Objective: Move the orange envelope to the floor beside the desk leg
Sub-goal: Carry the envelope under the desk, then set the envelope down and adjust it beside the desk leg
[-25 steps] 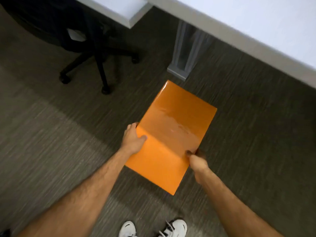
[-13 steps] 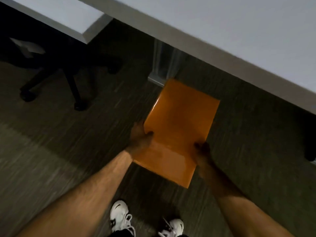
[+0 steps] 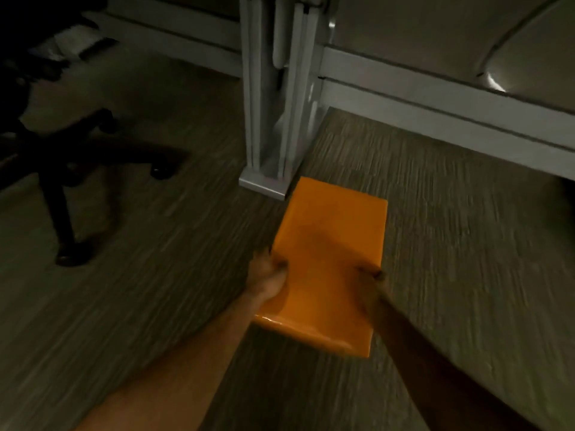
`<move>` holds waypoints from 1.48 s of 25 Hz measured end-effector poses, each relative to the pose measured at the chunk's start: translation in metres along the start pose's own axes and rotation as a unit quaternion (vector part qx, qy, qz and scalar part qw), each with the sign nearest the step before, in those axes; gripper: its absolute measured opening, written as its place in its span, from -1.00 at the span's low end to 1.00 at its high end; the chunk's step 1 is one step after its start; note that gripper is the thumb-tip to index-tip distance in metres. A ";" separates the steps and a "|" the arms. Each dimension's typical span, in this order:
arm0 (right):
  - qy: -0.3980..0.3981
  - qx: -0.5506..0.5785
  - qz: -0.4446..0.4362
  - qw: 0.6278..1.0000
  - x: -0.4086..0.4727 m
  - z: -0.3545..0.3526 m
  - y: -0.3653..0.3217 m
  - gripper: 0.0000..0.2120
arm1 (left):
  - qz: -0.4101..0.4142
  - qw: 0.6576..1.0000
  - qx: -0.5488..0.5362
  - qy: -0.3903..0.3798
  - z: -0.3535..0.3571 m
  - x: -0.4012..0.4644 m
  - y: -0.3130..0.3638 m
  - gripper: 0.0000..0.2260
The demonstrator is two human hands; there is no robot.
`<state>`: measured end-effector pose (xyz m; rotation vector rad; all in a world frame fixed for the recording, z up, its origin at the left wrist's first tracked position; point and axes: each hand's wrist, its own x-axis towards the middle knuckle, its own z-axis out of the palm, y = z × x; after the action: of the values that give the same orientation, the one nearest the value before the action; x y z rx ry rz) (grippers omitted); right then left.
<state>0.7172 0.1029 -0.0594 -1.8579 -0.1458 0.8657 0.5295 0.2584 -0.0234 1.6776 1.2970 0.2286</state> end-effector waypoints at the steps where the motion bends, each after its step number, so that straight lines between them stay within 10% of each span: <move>1: 0.033 0.033 -0.007 0.999 0.008 0.000 0.005 -0.65 | 0.006 1.000 0.003 -0.008 0.008 0.008 -0.005 -0.63; 7: -0.015 -0.100 -0.026 0.995 0.026 -0.008 0.039 -0.20 | 0.091 0.991 0.095 0.011 0.045 0.026 -0.037 -0.39; 15: -0.024 -0.559 -0.261 0.787 -0.050 0.022 0.095 -0.22 | 0.311 0.853 0.413 -0.076 0.052 -0.014 -0.084 -0.08; 37: 0.021 -0.601 -0.249 0.759 -0.009 0.026 0.080 -0.01 | 0.372 0.837 0.399 -0.048 0.075 0.051 -0.075 0.10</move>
<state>0.6722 0.0816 -0.1277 -2.7656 -1.3816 0.2867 0.5506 0.2557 -0.1388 2.8387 0.5956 0.0380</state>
